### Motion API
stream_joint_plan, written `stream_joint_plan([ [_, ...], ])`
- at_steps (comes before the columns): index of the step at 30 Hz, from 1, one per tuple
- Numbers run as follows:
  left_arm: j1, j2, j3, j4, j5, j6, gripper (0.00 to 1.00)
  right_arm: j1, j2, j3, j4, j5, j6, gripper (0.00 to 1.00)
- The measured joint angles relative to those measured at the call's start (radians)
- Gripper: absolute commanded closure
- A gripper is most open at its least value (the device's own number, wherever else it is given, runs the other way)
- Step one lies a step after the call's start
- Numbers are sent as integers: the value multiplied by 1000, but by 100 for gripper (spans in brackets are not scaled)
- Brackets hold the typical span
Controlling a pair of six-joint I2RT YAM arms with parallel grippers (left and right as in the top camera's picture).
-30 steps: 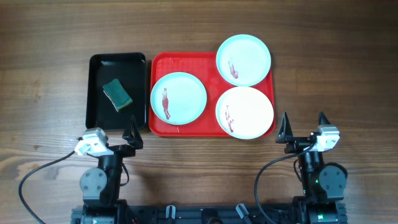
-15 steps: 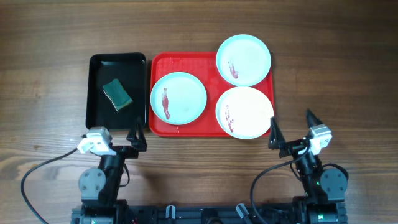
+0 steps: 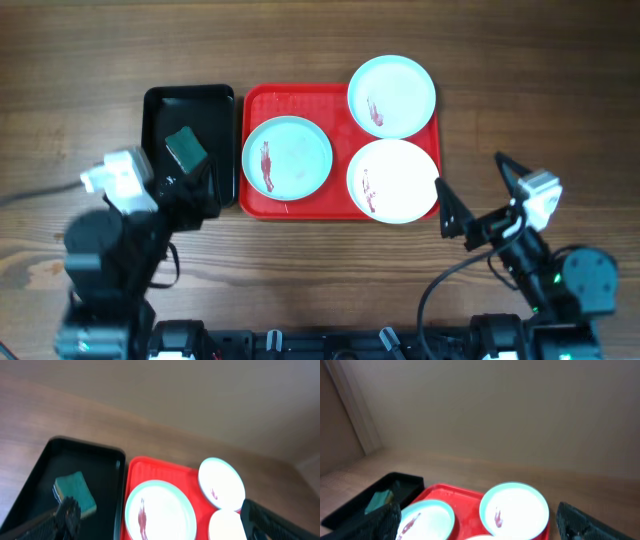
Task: Clean dirty plates on tray and stack at the side
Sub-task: 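Reach left gripper to the sponge and right gripper to the left plate rim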
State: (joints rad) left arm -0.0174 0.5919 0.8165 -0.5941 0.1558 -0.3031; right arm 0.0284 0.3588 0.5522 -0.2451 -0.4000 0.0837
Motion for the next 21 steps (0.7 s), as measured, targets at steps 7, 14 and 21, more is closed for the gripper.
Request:
stream_joint_plan([
  [7,1,299,378,-360,0,2,0,0,299,303,-277,-51,-11,0],
  [14,4,658,756,-745,0,-8,0,0,654,670,-639,-124,-49,0],
  [21,4,838,823,-804,11,-9,0,0,897,830,-656,-151,-45,0],
])
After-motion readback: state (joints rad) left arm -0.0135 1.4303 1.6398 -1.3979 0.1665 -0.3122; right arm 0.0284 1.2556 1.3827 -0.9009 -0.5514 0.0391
